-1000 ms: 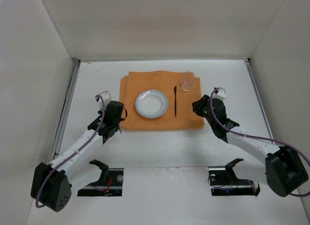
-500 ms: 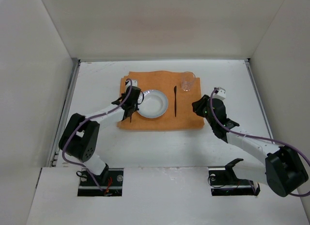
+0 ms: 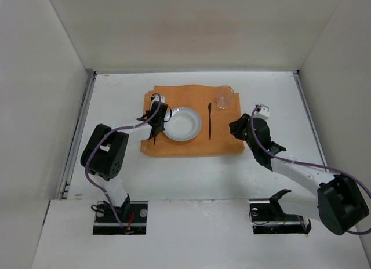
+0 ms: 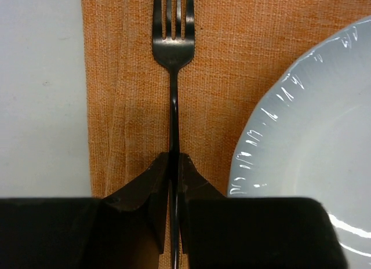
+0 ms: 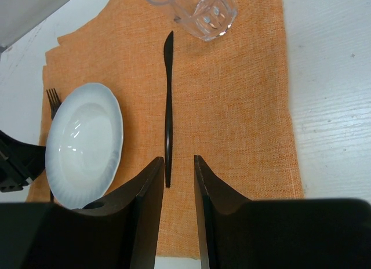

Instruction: Set the dinner table for one person

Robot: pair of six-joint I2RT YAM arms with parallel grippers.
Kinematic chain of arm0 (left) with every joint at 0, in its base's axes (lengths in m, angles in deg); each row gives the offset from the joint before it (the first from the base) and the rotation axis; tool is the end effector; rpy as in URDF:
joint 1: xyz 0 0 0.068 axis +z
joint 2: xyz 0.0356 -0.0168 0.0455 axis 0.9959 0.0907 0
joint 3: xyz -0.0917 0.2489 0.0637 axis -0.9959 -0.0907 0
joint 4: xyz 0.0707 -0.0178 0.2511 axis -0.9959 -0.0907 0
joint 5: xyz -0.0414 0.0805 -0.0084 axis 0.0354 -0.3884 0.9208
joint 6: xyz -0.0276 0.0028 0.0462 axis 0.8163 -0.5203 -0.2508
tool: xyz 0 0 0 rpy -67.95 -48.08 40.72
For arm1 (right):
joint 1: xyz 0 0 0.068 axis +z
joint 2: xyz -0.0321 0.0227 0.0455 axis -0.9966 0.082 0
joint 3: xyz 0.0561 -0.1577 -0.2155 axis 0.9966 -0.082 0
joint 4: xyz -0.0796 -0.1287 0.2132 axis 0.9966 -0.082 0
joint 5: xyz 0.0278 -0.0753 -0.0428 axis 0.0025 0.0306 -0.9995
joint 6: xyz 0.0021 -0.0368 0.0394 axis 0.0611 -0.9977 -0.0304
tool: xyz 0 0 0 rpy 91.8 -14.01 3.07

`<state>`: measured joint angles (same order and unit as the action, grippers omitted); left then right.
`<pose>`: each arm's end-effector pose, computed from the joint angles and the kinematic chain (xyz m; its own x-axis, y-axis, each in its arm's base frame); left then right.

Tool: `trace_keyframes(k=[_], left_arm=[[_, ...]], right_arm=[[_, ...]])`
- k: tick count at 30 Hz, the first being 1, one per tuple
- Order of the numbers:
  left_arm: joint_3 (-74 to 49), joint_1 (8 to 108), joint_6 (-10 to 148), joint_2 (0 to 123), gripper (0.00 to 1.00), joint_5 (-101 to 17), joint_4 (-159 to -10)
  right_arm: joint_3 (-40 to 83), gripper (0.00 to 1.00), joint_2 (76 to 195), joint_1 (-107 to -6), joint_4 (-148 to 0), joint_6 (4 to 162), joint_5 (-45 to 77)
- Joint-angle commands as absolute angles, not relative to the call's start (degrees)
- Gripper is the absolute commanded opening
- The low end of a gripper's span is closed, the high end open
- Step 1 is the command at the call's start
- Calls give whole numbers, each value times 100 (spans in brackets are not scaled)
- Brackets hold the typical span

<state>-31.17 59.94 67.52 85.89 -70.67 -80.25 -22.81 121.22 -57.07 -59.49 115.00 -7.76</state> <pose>0.3316 -0.1397 0.1685 -0.6031 0.1043 -0.7908 0.0468 0.9943 0.0954 0.2247 0.1094 0.2222 -0.3985 0.4693 -0.7880 0.0255 0.8645 0.5020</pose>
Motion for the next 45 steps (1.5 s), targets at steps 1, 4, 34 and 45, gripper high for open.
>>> trace_keyframes(k=[1, 4, 34, 45], left_arm=[[-2890, 6094, 6600, 8685, 6, -7072, -7716], [-2890, 6085, 6600, 8755, 9, -7116, -7610], [-5903, 6875, 9710, 3537, 100, -8619, -8953], [-6458, 7570, 10537, 3235, 100, -8513, -9227]], right_arm=[[-2079, 33, 12141, -5651, -5652, 11430, -744], [-2079, 33, 12149, -5643, -5652, 11430, -744], [-2746, 68, 11482, -6160, -5547, 11982, -1842], [-2985, 71, 11578, -6609, -5529, 12511, -2010]])
